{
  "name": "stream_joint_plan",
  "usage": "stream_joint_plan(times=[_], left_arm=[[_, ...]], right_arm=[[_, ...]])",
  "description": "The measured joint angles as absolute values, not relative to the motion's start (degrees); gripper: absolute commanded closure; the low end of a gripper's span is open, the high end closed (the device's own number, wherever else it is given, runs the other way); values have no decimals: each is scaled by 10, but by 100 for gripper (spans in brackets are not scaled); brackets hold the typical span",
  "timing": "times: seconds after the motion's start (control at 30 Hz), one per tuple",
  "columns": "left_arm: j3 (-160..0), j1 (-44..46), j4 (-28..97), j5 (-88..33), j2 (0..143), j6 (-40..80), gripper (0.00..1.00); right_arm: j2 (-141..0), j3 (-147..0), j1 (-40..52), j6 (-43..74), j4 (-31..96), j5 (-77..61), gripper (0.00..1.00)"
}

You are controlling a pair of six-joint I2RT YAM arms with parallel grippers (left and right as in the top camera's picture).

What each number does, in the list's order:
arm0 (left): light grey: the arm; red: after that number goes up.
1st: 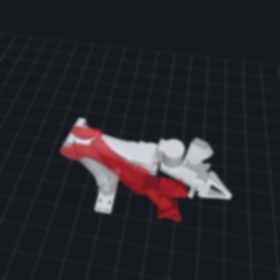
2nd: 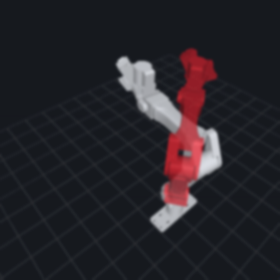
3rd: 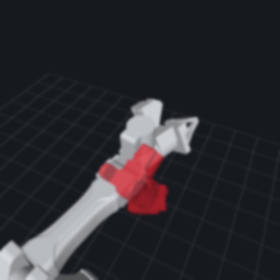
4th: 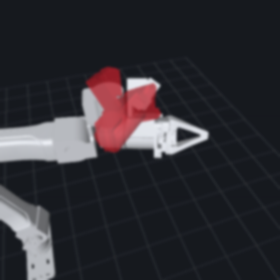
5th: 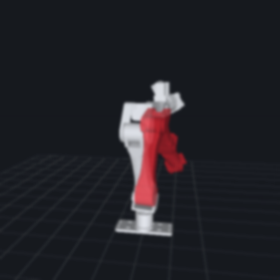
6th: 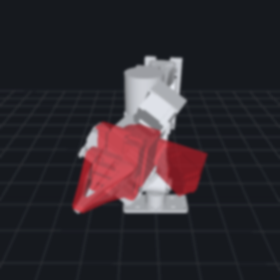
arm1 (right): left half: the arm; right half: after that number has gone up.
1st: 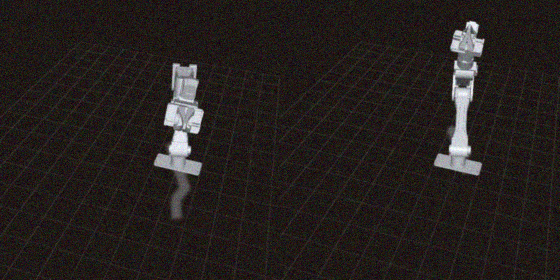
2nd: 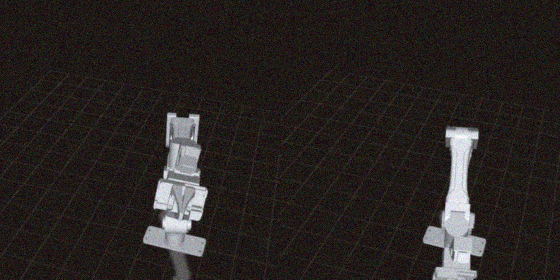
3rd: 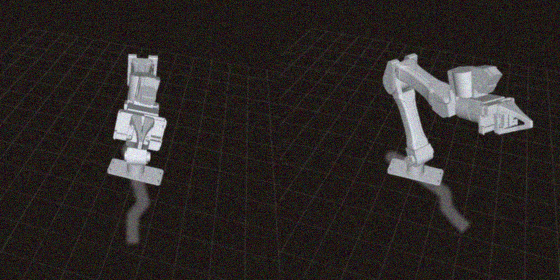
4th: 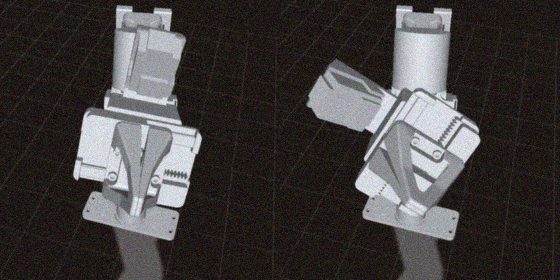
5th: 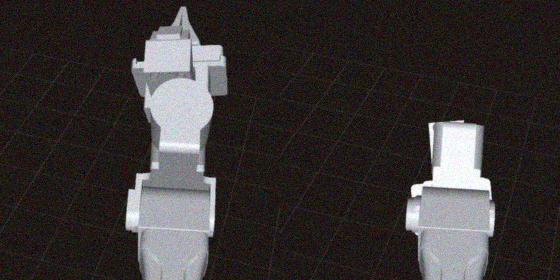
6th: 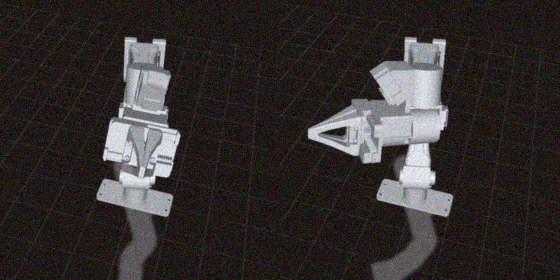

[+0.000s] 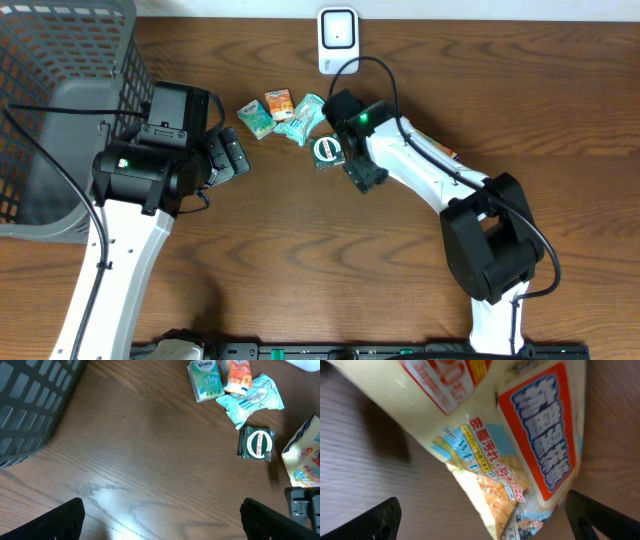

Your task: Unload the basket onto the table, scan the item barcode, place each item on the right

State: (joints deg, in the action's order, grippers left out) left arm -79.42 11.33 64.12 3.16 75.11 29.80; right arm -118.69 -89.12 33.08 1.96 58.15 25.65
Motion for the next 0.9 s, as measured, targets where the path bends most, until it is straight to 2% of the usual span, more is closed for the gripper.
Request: stream_joint_plan(times=[0.4,0.8,0.87,0.9], left_arm=[[-794,113,641,32,751,298,2],[-794,113,641,32,751,298,2],[-794,113,641,32,751,298,2],[-794,113,641,32,751,298,2]], right_arm=[[-1186,-805,331,22,471,325,1],[-1169,-733,304,-7,290,397,1],[-1167,-725,291,-12,271,393,3],[-1165,-722,284,-16,262,387,9]])
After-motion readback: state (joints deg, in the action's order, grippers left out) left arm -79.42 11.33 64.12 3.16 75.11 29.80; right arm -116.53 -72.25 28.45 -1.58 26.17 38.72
